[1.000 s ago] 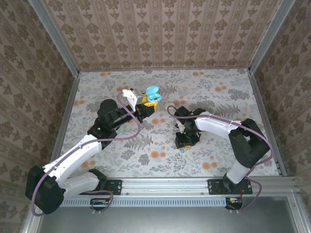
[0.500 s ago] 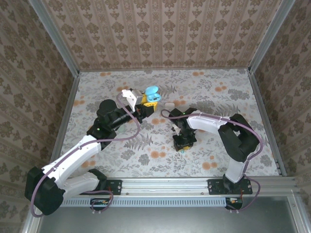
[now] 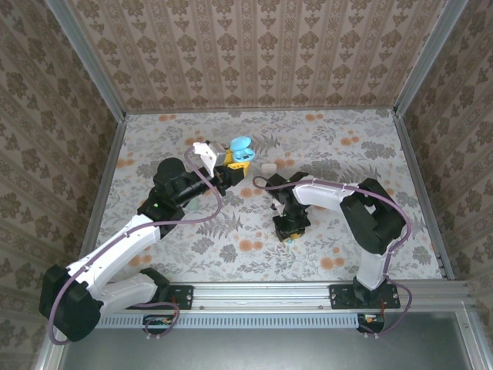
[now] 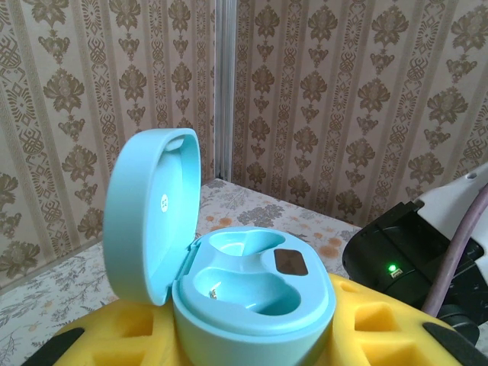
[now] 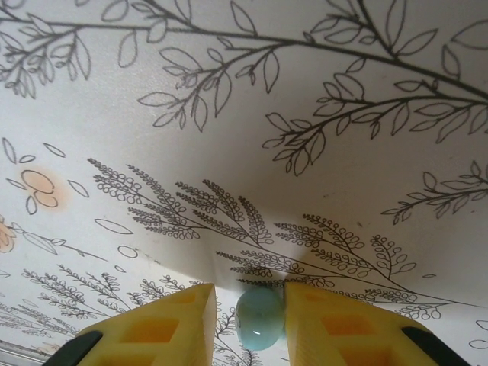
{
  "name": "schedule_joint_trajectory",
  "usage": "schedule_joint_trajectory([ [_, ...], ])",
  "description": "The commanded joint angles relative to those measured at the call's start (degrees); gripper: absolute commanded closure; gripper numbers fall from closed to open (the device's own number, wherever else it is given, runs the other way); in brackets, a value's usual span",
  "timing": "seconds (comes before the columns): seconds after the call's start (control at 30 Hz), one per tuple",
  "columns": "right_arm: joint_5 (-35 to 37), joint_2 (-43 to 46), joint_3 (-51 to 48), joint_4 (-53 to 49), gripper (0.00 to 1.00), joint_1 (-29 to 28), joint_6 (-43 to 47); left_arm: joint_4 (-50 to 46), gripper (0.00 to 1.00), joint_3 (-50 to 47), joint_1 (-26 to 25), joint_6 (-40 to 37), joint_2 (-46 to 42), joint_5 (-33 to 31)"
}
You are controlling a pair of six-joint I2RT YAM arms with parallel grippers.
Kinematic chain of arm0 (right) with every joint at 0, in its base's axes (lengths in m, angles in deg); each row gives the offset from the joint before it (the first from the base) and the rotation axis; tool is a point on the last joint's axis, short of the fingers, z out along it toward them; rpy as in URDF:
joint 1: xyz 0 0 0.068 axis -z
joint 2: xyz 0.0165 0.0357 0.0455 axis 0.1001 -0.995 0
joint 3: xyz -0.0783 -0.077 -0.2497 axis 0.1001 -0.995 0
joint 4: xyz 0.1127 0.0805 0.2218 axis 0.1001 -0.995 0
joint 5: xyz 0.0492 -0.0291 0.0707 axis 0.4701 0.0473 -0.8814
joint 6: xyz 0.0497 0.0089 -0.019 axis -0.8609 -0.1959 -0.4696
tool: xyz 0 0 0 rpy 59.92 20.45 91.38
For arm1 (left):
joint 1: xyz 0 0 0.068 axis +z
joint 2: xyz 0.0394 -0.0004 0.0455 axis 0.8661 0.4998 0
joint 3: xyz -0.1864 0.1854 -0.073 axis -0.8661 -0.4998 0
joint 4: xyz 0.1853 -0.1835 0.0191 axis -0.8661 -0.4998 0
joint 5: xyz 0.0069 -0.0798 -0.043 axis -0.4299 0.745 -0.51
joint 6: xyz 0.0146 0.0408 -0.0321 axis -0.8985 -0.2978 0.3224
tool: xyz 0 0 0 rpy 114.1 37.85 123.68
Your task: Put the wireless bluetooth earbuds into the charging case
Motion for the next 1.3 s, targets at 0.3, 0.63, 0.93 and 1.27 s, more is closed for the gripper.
schedule_joint_trajectory([
  [0.3, 2.73, -0.98, 0.48, -2.7, 0.72, -0.57, 0.4, 0.17, 0.73, -0.32, -0.19, -0.52, -1.43, -0.71],
  [0.63, 2.12, 4.74, -1.28, -1.01, 0.79, 0.12, -1.33, 0.16, 0.73, -0.57, -0.19, -0.67, -1.74, -1.03],
  [0.93, -20.22, 20.77, -8.23, 15.35, 0.79, 9.51, -7.71, -0.23, 0.73, -0.97, -0.01, -1.35, -2.47, -2.43],
  [1.27, -47.79, 31.16, -16.65, 53.87, 0.78, 21.11, -35.3, -0.76, 0.73, -1.69, 1.56, -2.41, -3.05, -2.79],
])
